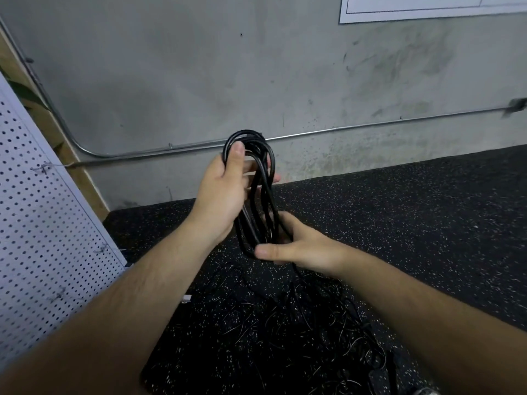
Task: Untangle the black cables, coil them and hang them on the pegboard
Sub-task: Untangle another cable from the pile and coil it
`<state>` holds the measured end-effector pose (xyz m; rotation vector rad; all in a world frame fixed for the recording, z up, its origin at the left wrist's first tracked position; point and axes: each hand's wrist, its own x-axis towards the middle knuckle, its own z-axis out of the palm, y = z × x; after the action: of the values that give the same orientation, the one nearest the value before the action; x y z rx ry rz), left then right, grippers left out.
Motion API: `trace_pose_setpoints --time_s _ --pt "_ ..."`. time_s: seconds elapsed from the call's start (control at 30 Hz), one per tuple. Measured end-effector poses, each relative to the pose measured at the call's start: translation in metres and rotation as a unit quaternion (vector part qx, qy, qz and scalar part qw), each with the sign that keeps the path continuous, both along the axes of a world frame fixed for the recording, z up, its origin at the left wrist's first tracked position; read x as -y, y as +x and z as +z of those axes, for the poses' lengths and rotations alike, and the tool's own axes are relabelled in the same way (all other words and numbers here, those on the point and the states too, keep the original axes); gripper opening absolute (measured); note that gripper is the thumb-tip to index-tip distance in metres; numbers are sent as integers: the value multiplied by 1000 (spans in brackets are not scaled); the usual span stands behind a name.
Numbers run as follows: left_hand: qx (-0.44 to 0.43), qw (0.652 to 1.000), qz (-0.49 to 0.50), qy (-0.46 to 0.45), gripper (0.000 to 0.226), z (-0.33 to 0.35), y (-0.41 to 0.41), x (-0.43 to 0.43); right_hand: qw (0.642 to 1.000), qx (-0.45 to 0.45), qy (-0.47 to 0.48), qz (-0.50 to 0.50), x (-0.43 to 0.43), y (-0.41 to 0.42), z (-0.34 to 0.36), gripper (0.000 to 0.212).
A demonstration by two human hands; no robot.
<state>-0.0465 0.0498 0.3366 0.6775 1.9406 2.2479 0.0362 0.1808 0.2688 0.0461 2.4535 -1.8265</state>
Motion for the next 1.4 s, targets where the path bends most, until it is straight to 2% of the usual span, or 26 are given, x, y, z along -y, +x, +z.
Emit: trace_pose_setpoints --time_s 0.07,0.23,0.33,0.47,0.53,0.63,0.7,0.8,0.93,1.07,1.13,1.3,1.37,1.4 --pt "3 1000 19 9 50 -1 -3 4 1000 10 1 -7 -3 3 -6 95" --pt "33 995 73 65 45 5 -17 12 1000 -1 6 -27 -7 4 -22 33" --pt "35 991 115 65 40 7 -28 18 998 -20 35 -51 -12 8 -28 20" --pt "23 985 170 -25 55 -4 -42 23 966 -115 122 -198 -12 10 -22 16" --pt "24 982 184 -31 40 -6 -44 22 943 -137 194 -232 -10 11 -15 14" --pt "35 984 172 29 29 -7 -44 19 912 -103 353 -182 -4 13 -8 17" --pt "20 985 169 20 31 -7 -44 16 882 -89 443 -135 5 16 -4 17" --pt "5 987 161 3 30 -5 -39 15 854 -100 504 -79 16 20 2 23" --pt "-34 997 72 -21 23 -6 -31 17 826 -128 547 -38 25 24 13 27" --pt "-72 992 -15 -106 31 -10 -21 14 824 -179 533 -65 26 24 26 31" --pt "-87 983 -47 -155 26 -14 -15 9 834 -205 504 -93 22 24 33 33" --pt "-161 950 -70 -260 26 -19 4 2 886 -211 377 -165 4 20 50 34" --pt "-150 953 -67 -255 28 -18 5 -1 906 -211 315 -190 0 20 52 33" --pt "-124 965 -67 -221 28 -17 4 -3 913 -216 283 -198 -3 20 51 33"
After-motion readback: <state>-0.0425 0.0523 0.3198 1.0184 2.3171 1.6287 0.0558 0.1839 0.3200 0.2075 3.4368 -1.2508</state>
